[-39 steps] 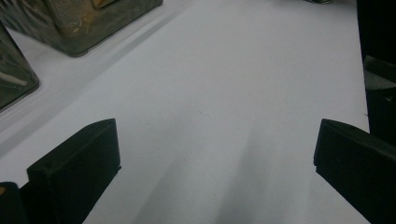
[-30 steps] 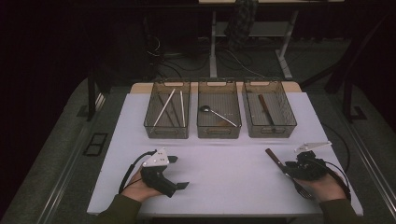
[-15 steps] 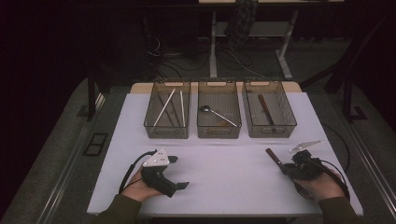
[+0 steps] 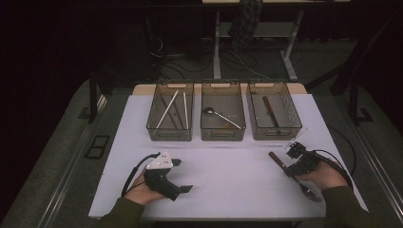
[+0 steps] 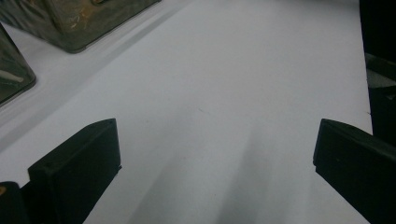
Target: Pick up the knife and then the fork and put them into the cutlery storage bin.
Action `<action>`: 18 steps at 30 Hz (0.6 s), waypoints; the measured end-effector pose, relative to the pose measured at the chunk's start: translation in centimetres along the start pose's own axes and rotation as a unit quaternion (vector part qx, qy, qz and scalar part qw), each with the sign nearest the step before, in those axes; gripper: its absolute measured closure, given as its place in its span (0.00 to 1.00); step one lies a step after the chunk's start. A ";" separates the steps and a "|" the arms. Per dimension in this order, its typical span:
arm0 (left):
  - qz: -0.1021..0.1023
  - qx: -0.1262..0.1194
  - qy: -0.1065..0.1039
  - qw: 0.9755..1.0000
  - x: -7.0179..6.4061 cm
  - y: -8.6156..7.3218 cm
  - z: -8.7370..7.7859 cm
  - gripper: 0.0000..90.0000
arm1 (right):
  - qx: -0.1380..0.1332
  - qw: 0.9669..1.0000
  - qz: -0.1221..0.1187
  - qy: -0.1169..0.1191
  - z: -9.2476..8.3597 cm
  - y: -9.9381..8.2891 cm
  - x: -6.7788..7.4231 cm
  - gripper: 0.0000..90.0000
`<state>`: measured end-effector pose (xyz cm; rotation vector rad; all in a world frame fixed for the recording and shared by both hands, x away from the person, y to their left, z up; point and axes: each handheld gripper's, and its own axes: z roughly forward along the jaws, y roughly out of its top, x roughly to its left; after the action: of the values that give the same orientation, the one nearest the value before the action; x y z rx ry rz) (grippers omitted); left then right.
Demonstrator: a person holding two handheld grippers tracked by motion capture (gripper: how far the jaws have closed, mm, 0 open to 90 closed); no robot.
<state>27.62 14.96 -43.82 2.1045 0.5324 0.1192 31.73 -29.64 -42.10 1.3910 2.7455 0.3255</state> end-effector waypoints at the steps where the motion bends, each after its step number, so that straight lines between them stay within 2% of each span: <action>1: 0.000 -0.001 0.000 1.000 0.0 0.0 0.0 0.00 | 0.009 1.000 -0.001 0.000 0.0 0.3 0.0 0.82; 4: 0.000 -0.001 0.000 1.000 0.0 0.0 0.0 0.00 | 0.028 1.000 -0.009 -0.005 0.0 0.8 0.1 0.84; 6: 0.000 -0.001 0.000 1.000 0.0 0.0 -0.1 0.00 | 0.030 0.999 -0.013 -0.006 0.0 0.9 0.1 0.84; 13: 0.001 -0.001 0.000 1.000 0.0 0.0 -0.1 0.00 | -0.035 0.999 -0.007 0.002 -0.4 0.6 -0.3 0.85; 18: 0.001 -0.001 0.000 1.000 0.0 0.0 -0.1 0.00 | -0.101 0.995 0.001 0.016 -1.4 -0.1 -0.7 0.85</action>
<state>27.60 15.01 -43.79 2.1030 0.5305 0.1212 31.86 -30.49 -40.81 1.3470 2.6474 0.6102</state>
